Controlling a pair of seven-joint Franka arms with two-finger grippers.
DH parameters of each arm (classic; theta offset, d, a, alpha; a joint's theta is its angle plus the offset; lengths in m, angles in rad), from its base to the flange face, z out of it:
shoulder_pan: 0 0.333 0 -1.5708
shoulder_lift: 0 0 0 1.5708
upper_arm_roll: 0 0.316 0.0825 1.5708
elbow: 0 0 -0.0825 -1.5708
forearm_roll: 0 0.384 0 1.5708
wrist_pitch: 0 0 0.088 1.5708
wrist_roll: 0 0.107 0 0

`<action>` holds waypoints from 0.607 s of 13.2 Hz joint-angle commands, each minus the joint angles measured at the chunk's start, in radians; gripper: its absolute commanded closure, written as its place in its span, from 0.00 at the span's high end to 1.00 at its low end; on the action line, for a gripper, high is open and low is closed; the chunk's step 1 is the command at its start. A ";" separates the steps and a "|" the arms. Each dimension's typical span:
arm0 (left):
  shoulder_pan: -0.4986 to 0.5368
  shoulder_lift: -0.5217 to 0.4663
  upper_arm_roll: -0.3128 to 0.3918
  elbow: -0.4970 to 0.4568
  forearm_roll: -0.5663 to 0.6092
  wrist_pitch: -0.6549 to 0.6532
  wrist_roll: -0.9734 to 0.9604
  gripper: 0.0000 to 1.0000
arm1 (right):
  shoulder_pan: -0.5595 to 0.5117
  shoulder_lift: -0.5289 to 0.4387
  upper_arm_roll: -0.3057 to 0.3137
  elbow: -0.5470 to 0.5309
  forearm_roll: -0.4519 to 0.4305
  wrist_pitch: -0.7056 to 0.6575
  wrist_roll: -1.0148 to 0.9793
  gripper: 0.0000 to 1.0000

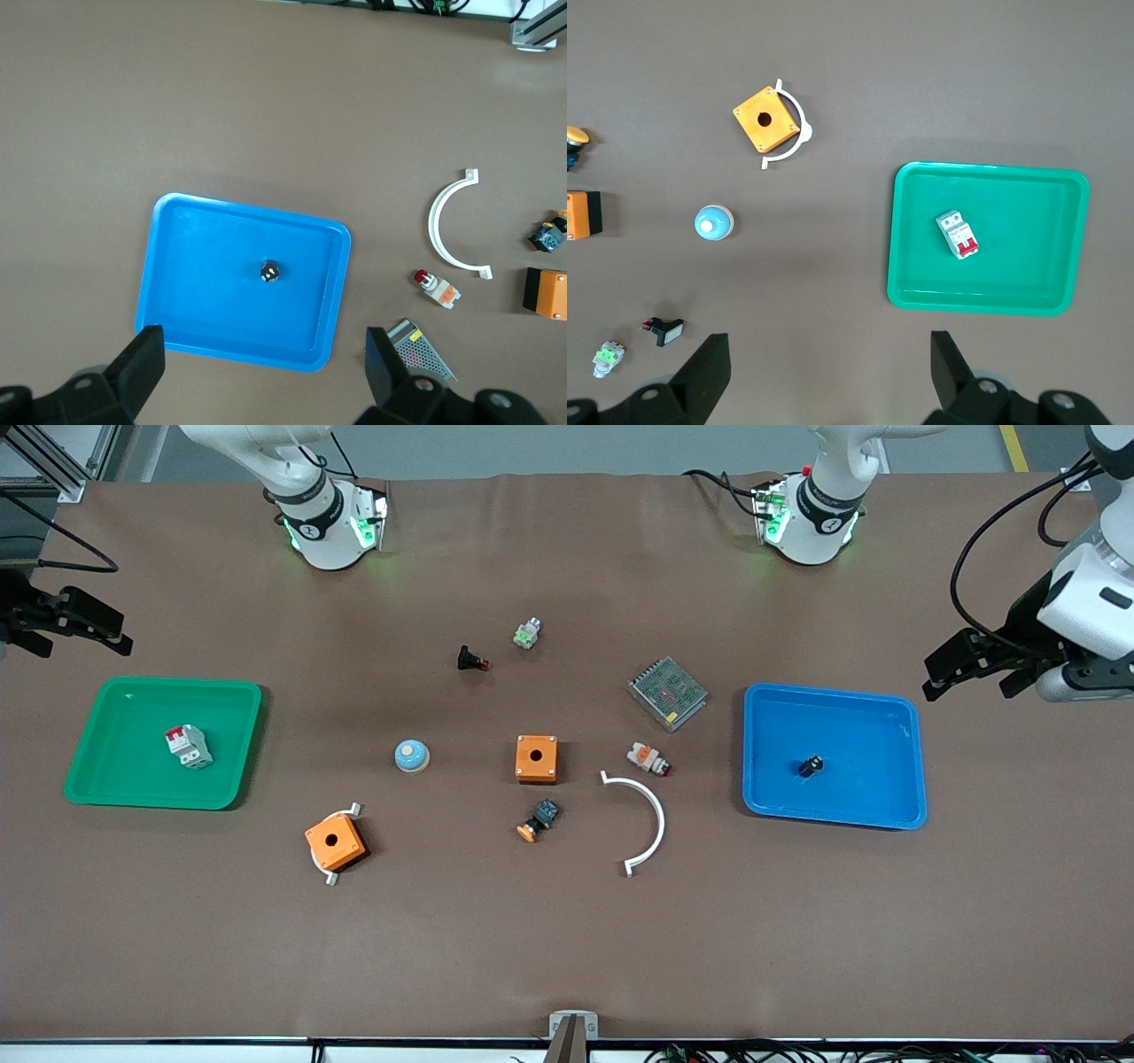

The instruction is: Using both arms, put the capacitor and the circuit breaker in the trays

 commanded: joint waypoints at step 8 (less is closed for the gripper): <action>-0.026 0.015 0.011 0.060 0.097 -0.087 0.160 1.00 | -0.006 0.001 -0.004 -0.004 0.020 -0.009 -0.089 1.00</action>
